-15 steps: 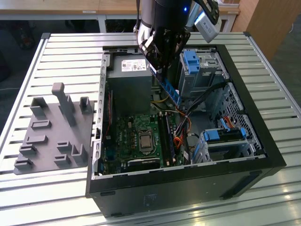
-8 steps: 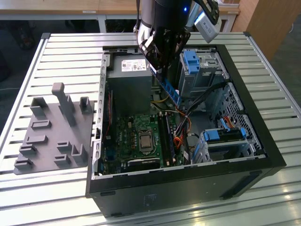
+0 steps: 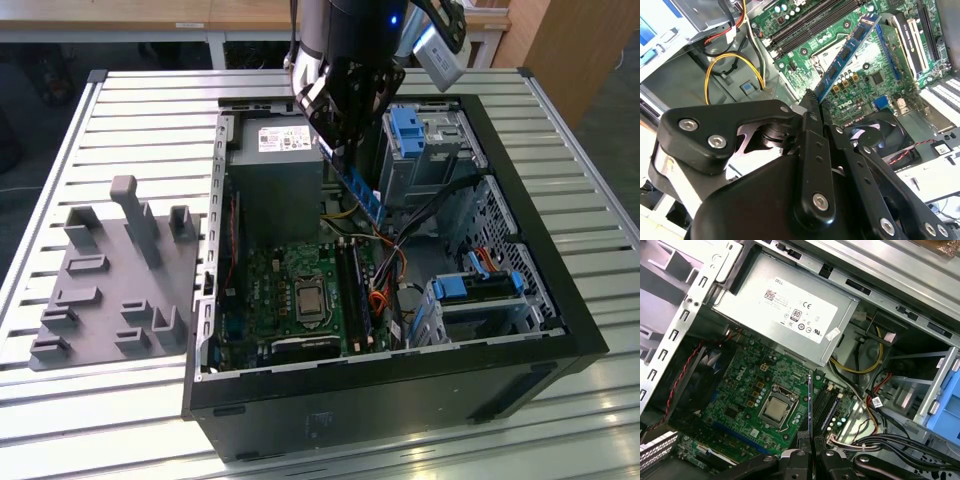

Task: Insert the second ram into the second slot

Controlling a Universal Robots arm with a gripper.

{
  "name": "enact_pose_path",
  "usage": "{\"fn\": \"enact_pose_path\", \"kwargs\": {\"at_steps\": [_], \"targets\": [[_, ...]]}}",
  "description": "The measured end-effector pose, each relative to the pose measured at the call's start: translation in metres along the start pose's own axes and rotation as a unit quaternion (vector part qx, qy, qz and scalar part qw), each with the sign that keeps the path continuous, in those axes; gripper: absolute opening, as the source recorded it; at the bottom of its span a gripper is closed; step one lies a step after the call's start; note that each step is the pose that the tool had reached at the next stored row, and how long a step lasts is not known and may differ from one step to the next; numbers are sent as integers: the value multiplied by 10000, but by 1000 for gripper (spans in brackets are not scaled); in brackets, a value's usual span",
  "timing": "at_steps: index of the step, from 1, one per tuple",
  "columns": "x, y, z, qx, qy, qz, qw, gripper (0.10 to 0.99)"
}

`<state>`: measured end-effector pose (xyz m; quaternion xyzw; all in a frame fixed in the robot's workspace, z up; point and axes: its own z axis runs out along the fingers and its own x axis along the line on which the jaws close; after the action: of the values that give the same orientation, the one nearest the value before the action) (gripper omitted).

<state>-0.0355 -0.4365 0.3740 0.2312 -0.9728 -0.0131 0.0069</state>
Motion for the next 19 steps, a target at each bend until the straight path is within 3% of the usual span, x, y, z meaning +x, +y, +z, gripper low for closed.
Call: {"fn": "enact_pose_path", "kwargs": {"at_steps": [8, 12, 19], "targets": [[0, -1, 20, 17, 8, 56, 10000, 137], [0, -1, 27, 32, 11, 230, 9997, 137], [0, -1, 33, 49, 9, 764, 9971, 137]]}}
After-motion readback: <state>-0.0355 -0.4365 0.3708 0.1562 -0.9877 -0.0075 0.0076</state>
